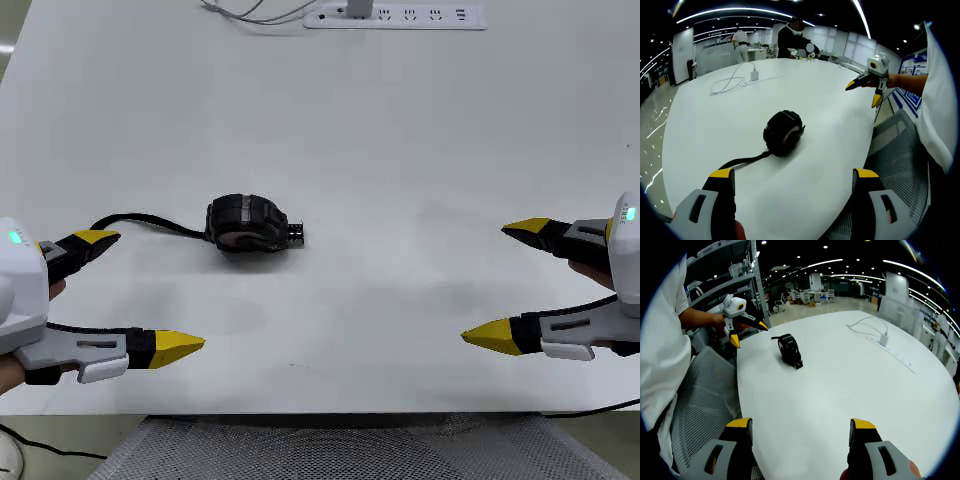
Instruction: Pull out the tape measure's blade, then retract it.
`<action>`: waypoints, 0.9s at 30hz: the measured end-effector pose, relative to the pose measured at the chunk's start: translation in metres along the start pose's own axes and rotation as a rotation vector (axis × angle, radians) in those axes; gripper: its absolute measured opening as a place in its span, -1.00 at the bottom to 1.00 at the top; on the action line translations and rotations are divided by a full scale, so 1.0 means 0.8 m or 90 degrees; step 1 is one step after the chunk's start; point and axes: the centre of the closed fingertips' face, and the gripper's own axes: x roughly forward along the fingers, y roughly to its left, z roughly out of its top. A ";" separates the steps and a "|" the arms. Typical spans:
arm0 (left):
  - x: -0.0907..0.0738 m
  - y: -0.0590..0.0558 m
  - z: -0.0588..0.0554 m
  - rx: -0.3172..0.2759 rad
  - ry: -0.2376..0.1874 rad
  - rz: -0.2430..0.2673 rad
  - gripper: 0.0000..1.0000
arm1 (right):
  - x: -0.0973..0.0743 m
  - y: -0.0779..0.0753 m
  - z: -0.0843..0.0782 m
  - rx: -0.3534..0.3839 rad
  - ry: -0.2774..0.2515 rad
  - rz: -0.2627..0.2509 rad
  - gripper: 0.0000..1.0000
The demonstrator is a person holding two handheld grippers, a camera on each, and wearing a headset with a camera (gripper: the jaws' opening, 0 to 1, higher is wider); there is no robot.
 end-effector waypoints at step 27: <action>0.002 0.000 0.001 0.005 0.005 -0.007 0.88 | 0.002 -0.001 0.001 -0.012 -0.006 -0.006 0.63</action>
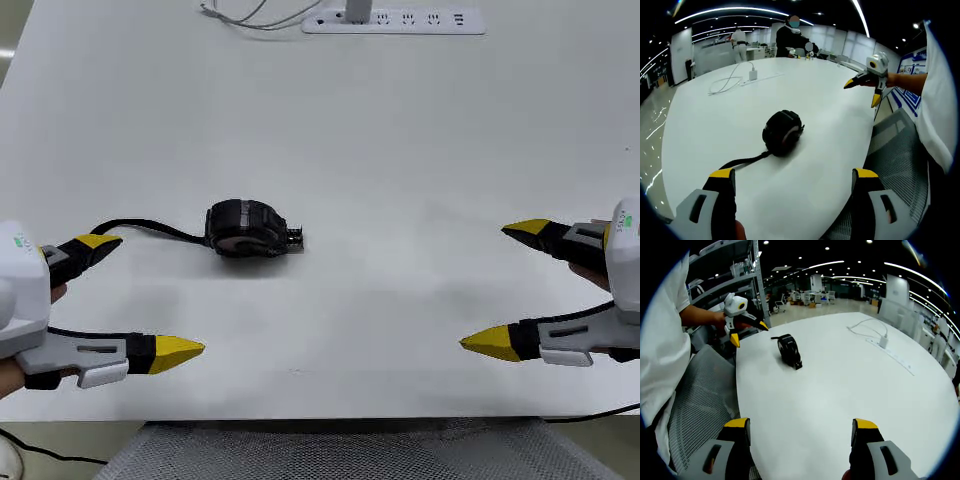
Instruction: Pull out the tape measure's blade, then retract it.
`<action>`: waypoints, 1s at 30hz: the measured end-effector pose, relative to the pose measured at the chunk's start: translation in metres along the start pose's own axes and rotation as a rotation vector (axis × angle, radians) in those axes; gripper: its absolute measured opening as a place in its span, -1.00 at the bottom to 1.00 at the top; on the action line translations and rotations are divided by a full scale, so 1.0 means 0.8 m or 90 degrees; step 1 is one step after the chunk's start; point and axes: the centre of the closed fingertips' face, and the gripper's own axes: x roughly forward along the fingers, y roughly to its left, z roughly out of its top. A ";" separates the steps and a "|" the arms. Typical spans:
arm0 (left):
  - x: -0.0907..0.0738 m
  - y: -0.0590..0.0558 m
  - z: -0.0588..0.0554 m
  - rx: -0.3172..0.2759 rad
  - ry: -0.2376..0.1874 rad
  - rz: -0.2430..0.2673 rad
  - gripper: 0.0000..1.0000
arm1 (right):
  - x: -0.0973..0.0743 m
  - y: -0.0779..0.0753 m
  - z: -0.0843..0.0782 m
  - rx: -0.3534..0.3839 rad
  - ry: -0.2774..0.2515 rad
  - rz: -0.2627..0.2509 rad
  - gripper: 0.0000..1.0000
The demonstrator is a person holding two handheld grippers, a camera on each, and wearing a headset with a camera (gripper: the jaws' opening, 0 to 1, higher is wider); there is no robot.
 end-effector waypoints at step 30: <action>0.010 0.007 0.008 0.029 0.003 -0.014 0.82 | 0.011 -0.013 0.003 -0.022 0.005 -0.007 0.65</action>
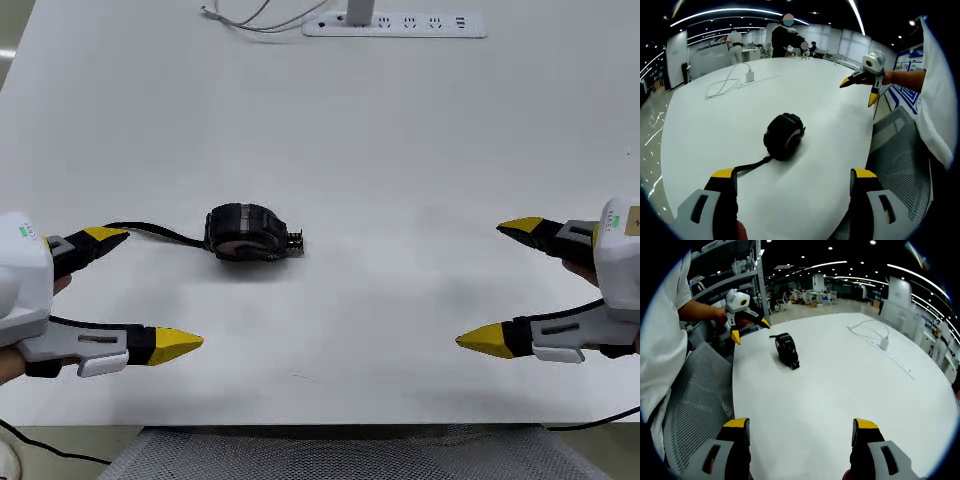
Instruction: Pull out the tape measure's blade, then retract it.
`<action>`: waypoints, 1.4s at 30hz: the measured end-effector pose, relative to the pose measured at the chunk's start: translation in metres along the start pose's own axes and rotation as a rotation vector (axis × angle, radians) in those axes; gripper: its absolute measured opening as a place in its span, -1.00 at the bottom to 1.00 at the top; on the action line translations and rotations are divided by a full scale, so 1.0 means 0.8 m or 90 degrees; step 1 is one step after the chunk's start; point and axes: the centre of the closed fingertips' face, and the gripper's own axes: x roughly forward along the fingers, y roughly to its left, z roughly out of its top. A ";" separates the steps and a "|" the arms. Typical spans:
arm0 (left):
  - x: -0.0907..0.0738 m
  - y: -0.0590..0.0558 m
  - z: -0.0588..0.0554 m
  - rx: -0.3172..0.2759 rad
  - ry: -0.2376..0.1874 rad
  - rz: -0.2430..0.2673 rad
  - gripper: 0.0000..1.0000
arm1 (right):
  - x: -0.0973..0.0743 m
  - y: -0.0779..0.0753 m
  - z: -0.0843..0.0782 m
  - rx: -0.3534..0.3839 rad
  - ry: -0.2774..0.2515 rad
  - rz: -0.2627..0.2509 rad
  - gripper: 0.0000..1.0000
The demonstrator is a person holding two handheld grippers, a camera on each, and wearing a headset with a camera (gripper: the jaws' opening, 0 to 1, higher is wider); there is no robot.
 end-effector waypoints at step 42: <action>0.062 0.030 0.014 0.133 0.099 -0.073 0.50 | 0.066 -0.026 0.026 -0.073 0.030 0.077 0.60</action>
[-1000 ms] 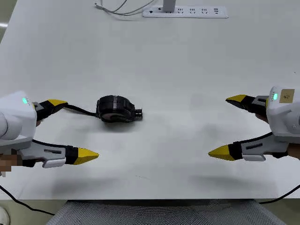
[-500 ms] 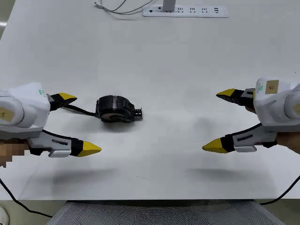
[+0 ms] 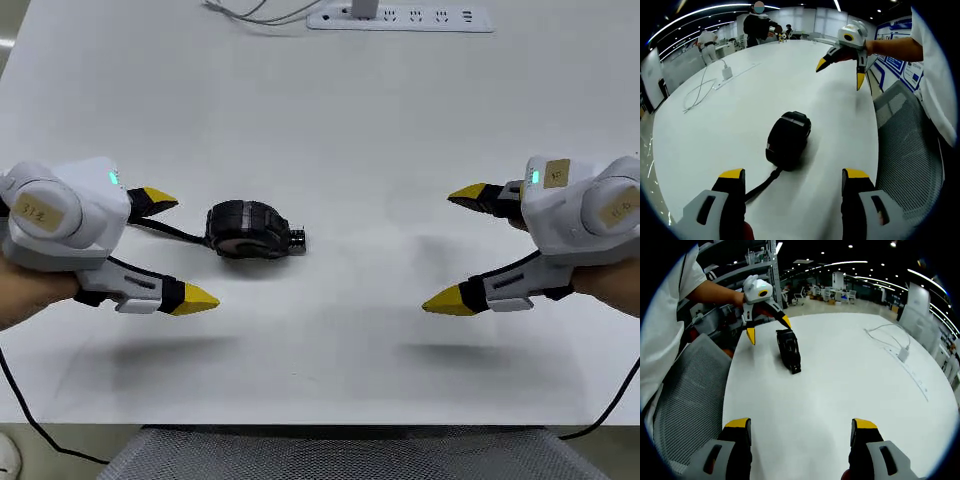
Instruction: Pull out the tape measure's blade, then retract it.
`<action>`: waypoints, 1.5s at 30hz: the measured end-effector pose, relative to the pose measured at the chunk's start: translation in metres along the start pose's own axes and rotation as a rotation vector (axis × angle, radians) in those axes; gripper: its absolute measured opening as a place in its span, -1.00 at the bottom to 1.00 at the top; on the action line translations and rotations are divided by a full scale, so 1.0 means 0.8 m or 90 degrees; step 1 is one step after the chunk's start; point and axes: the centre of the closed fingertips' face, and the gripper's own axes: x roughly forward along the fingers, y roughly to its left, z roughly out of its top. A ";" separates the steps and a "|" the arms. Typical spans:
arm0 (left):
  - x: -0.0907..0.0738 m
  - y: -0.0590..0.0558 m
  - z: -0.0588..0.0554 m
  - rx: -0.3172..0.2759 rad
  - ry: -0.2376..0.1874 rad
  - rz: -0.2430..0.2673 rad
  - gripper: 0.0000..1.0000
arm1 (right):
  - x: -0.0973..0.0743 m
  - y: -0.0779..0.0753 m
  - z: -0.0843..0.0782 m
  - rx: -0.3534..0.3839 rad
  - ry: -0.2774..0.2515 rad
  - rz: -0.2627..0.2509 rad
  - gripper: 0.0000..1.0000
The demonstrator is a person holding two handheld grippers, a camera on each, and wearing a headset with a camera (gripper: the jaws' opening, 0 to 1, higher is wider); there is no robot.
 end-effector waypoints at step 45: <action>0.052 0.019 0.005 0.073 0.066 -0.051 -0.30 | 0.049 -0.020 0.018 -0.011 -0.008 0.028 0.60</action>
